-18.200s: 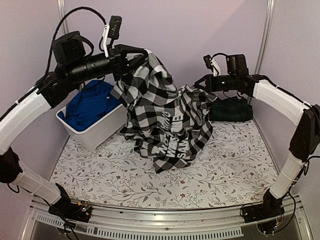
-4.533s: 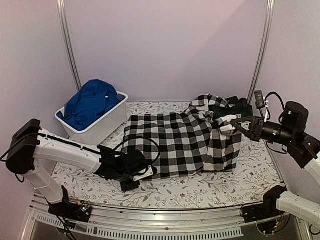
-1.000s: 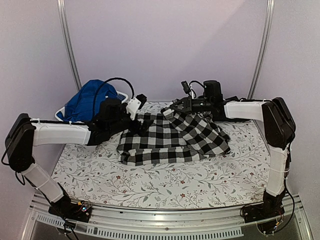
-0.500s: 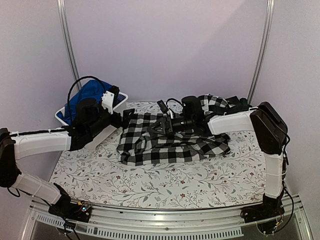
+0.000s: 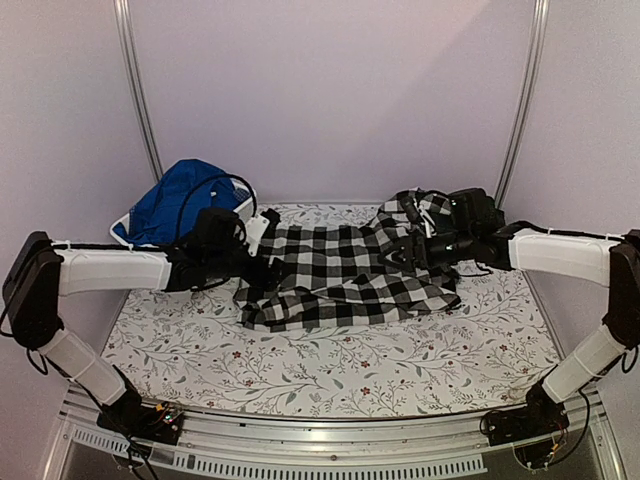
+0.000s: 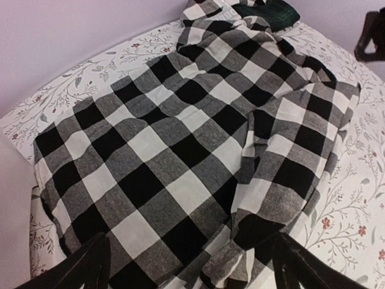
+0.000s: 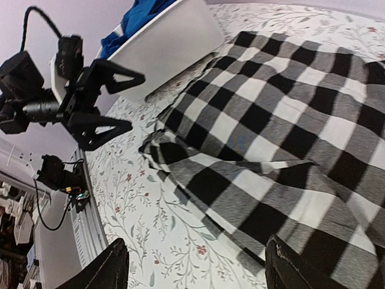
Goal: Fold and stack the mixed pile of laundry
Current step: Smooth out the 1/3-folded shirt at the center of the board.
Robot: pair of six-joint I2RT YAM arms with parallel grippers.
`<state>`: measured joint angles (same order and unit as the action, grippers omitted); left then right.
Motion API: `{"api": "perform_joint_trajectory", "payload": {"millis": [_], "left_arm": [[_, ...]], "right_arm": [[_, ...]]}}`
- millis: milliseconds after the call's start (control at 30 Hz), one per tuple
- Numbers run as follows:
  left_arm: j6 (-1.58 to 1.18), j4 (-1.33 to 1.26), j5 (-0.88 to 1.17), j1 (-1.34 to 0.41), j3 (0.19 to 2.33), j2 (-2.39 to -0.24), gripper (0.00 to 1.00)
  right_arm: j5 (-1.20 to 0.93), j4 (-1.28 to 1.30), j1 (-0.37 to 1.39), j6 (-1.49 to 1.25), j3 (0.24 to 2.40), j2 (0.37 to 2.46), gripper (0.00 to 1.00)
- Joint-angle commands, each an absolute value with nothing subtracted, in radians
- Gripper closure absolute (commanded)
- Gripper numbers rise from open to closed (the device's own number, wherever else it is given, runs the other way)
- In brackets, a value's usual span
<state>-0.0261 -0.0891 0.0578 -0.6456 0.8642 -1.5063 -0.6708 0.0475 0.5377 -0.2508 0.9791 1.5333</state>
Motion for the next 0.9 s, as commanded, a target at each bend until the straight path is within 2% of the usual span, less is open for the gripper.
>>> {"api": "perform_joint_trajectory", "payload": {"millis": [0, 233, 467, 667, 767, 867], "left_arm": [[-0.012, -0.003, 0.075, -0.668, 0.915, -1.597, 0.07], [-0.039, 0.136, 0.130, -0.653, 1.051, -1.808, 0.12], [-0.090, 0.218, 0.225, -0.623, 1.031, -1.864, 0.22], [-0.133, 0.336, 0.254, -0.622, 0.993, -1.824, 0.33], [-0.139, 0.383, 0.253, -0.621, 0.968, -1.781, 0.35], [-0.139, 0.402, 0.237, -0.611, 0.956, -1.745, 0.35]], "right_arm": [[-0.584, 0.098, 0.395, -0.184, 0.941, 1.540, 0.24], [-0.615, 0.107, 0.379, -0.190, 1.066, 1.813, 0.26], [-0.665, 0.116, 0.370, -0.210, 1.012, 1.953, 0.29], [-0.770, 0.038, 0.373, -0.298, 0.785, 1.856, 0.32], [-0.814, 0.035, 0.379, -0.336, 0.708, 1.762, 0.31], [-0.804, 0.097, 0.369, -0.333, 0.721, 1.614, 0.29]]}}
